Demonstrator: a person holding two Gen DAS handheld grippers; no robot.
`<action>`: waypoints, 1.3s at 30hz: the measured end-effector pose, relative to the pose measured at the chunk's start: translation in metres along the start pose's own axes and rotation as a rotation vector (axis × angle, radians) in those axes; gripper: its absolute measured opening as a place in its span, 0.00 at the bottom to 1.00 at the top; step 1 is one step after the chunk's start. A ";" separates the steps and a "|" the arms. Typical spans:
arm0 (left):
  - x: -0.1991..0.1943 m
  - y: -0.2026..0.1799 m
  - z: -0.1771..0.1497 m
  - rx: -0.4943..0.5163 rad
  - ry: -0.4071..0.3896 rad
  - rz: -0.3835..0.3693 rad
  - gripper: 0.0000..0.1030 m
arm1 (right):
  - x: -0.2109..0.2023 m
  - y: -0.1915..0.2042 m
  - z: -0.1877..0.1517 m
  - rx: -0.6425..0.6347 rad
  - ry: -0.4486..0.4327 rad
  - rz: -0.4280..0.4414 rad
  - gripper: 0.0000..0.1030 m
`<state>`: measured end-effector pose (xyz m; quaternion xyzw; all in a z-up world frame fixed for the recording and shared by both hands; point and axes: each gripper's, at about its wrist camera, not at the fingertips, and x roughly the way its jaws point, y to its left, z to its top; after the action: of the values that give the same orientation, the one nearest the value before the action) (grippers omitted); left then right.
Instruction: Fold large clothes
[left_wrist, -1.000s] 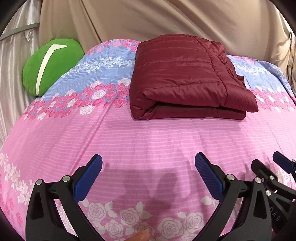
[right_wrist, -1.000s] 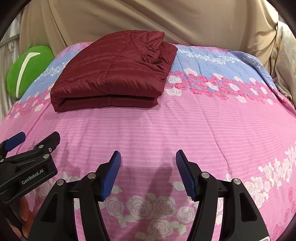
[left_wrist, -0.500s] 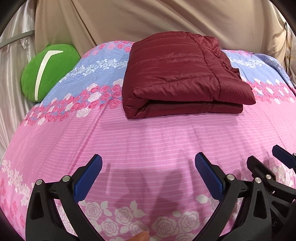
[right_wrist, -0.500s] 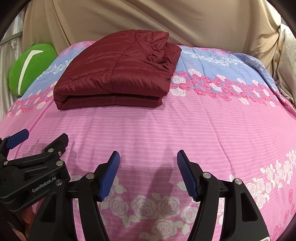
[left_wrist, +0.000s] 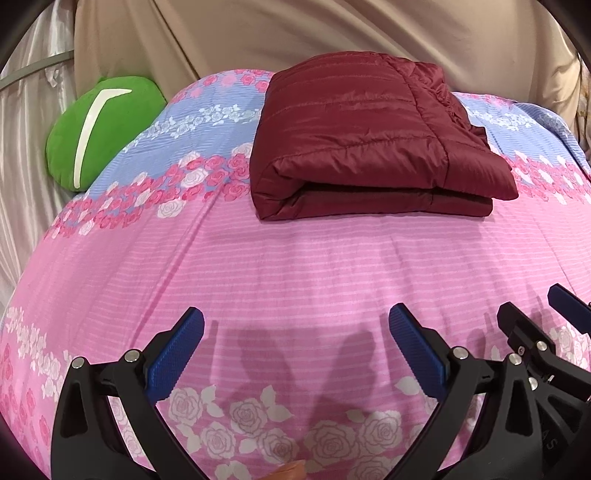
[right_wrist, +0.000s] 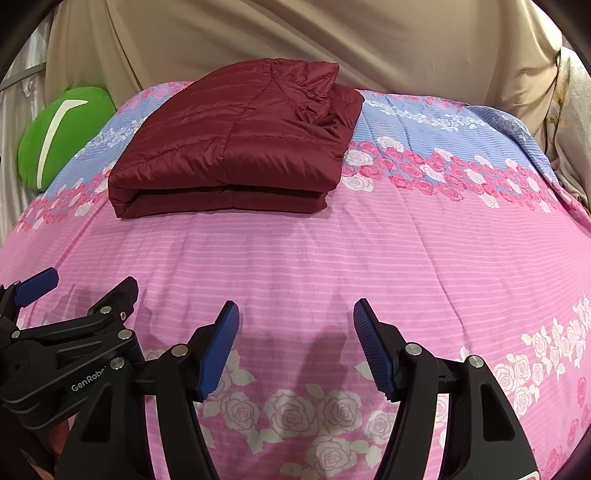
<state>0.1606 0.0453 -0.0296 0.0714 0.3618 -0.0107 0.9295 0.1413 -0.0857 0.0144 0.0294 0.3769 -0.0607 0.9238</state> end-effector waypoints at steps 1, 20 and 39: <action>0.000 0.000 0.000 -0.001 0.001 0.001 0.95 | 0.000 0.001 0.000 0.000 0.000 -0.001 0.61; 0.000 -0.001 0.000 -0.001 0.001 0.002 0.95 | -0.001 0.003 -0.001 0.004 -0.002 -0.017 0.61; -0.001 -0.002 0.000 0.003 -0.006 0.006 0.95 | -0.002 0.007 -0.001 0.010 -0.012 -0.043 0.61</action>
<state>0.1601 0.0436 -0.0288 0.0738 0.3588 -0.0089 0.9305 0.1396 -0.0784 0.0154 0.0257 0.3717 -0.0827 0.9243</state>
